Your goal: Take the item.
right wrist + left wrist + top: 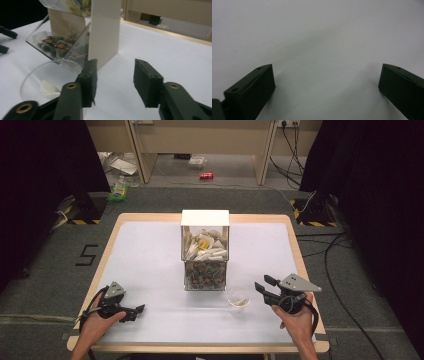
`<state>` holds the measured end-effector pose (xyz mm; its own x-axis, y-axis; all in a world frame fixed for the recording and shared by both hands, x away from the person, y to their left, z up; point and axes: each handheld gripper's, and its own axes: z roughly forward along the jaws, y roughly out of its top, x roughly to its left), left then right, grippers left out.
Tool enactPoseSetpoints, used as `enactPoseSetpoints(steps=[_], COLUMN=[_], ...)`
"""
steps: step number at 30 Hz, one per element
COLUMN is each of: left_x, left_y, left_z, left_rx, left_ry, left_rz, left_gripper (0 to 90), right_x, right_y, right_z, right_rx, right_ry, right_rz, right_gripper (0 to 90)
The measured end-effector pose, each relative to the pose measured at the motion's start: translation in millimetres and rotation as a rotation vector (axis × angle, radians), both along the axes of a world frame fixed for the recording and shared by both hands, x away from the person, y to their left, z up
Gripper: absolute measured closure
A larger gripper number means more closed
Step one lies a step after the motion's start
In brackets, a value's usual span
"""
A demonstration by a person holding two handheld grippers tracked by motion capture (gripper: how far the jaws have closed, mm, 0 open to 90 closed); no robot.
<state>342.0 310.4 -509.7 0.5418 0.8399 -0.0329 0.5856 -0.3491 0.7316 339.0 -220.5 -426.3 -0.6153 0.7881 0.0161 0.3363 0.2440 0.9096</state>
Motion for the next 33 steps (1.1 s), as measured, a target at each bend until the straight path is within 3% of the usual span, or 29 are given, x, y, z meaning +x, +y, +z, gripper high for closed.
enactPoseSetpoints(steps=[9, 33], left_x=[0.0, 0.0], left_y=[0.0, 0.0], left_z=[0.0, 0.0], left_rx=[0.000, 0.000], left_ry=[0.000, 0.000], left_rz=[0.000, 0.000], left_gripper=[0.0, 0.0], right_x=[9.2, 19.7], right_y=[-11.2, -25.6], right_z=[-17.0, -44.5], right_rx=[-0.009, -0.051], right_ry=[0.066, 0.153], right_rz=[-0.078, -0.138], right_gripper=[41.2, 37.4])
